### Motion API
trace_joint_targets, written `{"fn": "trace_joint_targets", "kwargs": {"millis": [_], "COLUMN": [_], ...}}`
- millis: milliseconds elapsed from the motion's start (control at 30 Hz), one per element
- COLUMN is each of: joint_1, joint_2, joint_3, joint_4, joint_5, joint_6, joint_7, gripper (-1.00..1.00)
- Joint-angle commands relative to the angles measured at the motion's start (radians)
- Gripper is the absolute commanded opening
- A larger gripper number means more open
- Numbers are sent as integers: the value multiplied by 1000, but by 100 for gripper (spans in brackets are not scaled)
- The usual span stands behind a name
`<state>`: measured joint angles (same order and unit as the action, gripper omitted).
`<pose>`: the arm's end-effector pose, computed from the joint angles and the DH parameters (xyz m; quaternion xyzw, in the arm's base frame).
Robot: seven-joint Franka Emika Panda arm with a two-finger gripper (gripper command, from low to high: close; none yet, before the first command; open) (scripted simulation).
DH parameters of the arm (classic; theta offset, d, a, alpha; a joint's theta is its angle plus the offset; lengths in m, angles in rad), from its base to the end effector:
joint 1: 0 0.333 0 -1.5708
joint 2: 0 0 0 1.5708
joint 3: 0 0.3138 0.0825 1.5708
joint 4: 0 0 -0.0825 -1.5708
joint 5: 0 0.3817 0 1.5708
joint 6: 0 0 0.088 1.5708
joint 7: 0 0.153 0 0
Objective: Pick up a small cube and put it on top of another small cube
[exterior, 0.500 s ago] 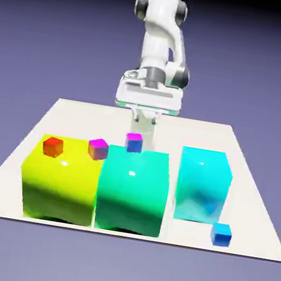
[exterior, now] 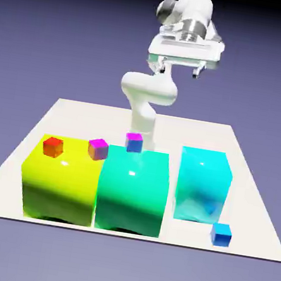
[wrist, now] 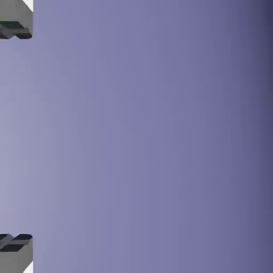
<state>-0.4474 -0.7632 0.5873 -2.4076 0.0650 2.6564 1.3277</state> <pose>0.4341 0.1124 0.6041 -0.7378 0.4902 -0.4378 0.1536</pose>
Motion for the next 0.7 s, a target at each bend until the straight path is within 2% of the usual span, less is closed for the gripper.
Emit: {"fn": "trace_joint_targets", "kwargs": {"millis": [0, 667], "joint_1": [-28, -595], "joint_2": [-12, -250], "joint_3": [36, 761], "joint_4": [25, 522], "joint_5": [4, 84], "joint_6": [-24, -493], "joint_7": [36, 760], "gripper": [0, 0]}}
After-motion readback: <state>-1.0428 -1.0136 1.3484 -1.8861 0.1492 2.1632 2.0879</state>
